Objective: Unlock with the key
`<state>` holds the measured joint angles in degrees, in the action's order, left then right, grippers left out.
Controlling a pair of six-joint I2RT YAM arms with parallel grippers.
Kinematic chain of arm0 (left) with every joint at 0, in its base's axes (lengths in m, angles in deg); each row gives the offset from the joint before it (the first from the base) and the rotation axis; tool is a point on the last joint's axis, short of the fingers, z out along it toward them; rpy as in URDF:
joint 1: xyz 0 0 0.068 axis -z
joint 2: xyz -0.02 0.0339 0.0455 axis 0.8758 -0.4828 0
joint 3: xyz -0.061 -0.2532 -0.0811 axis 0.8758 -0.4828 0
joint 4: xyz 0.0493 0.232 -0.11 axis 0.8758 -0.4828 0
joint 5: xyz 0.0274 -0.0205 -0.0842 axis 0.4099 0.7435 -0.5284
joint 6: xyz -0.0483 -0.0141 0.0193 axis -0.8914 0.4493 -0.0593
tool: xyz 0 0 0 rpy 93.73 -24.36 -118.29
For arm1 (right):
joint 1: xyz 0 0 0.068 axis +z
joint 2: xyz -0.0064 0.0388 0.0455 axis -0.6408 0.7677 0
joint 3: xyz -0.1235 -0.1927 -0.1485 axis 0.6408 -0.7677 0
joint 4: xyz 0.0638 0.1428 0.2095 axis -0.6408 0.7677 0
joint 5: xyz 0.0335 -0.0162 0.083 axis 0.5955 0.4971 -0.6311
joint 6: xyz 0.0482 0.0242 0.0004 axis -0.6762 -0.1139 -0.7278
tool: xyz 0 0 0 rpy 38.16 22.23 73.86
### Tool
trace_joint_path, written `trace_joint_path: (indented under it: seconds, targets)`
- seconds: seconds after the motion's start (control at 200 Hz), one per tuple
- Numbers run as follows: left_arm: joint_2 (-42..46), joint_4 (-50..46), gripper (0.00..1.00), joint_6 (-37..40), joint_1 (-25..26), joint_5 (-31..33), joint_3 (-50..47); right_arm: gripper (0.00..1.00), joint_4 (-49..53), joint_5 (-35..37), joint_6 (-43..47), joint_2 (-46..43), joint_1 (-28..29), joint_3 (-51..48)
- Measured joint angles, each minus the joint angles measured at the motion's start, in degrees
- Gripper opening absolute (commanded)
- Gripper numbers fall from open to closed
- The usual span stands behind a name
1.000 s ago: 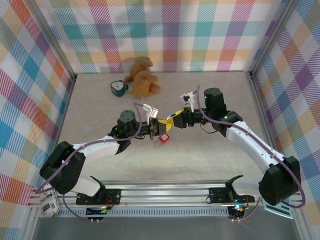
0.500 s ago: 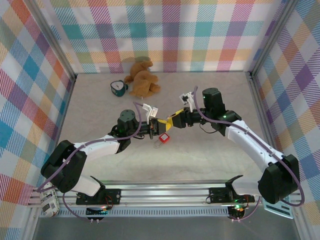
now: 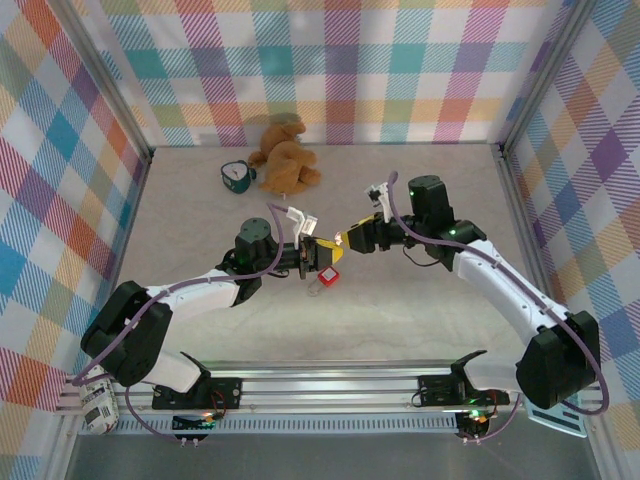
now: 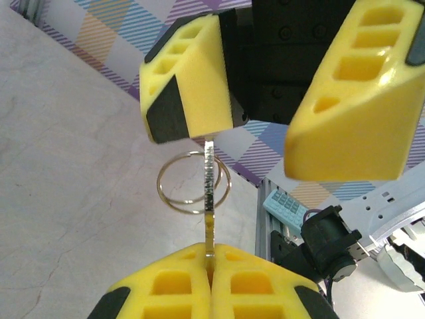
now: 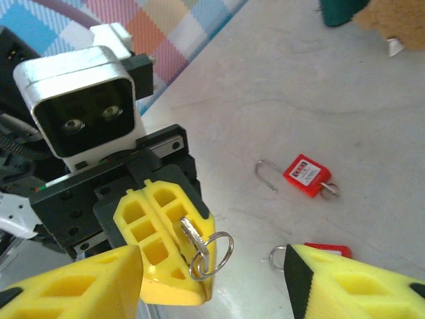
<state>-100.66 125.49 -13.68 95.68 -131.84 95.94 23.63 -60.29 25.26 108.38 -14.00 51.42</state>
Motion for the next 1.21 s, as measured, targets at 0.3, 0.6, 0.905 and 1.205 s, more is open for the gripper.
trace_joint_path:
  seconds: [0.3, 0.6, 0.905, 1.205]
  targets:
    - [0.0, 0.1, 0.0, -0.7, 0.0, -0.9, 0.0, 0.47, -1.0, -4.5, 0.1, 2.3, 0.0, 0.0]
    - [0.0, 0.5, 0.0, -1.7, 0.0, -1.2, 0.0, 0.36, -2.7, -5.3, -0.3, 3.8, 0.9, 0.0]
    - [-0.5, 0.5, 0.0, -1.9, 0.0, -1.5, 0.0, 0.21, -4.6, -5.2, -2.0, 4.0, 2.0, 0.0]
    - [-0.5, 0.9, 0.0, -1.9, 0.0, -1.7, 0.0, 0.0, -6.3, -4.9, -3.5, 4.0, 2.1, -0.3]
